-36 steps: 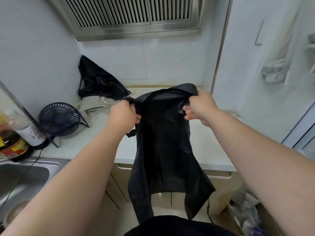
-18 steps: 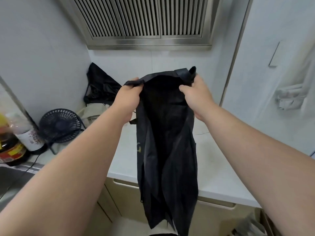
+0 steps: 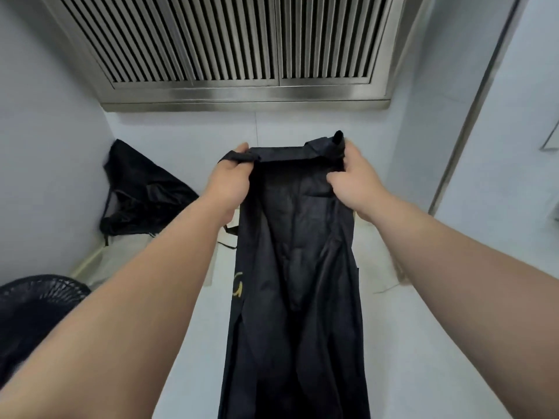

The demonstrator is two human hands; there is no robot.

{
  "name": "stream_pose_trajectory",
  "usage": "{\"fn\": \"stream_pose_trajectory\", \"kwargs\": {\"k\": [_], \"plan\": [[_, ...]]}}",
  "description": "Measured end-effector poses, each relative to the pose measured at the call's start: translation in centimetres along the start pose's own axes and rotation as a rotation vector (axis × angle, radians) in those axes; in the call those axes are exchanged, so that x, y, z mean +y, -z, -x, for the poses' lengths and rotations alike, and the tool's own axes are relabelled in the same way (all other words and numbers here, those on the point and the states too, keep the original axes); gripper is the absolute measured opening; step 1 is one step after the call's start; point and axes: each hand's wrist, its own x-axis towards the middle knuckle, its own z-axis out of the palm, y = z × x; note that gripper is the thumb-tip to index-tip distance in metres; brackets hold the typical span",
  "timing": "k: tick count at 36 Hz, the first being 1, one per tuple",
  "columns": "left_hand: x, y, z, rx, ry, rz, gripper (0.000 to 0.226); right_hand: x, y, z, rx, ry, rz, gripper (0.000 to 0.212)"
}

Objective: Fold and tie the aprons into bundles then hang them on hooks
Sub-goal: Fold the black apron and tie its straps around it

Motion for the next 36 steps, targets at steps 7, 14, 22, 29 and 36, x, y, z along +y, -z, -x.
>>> {"fn": "stream_pose_trajectory", "kwargs": {"k": [7,14,22,29,36], "plan": [[-1.3,1.1,-8.1,-0.043,-0.018,0.012,0.046,1.5,-3.0,-7.1,0.042,0.023,0.086,0.056],[-6.9,1.5,-13.9,-0.107,0.074,-0.059,0.048,5.9,-5.8,-11.7,0.045,-0.064,0.114,0.043],[-12.5,0.6,-19.2,-0.178,0.248,-0.128,0.02,12.1,-8.6,-16.4,0.038,-0.242,0.128,0.039],[-19.4,0.4,-18.6,-0.379,0.471,-0.42,0.044,18.3,-11.7,-16.3,-0.047,-0.589,0.197,0.081],[-22.6,1.5,-14.3,-0.298,0.593,-0.404,0.045,20.8,-12.0,-11.4,-0.161,-0.69,0.261,0.058]]}}
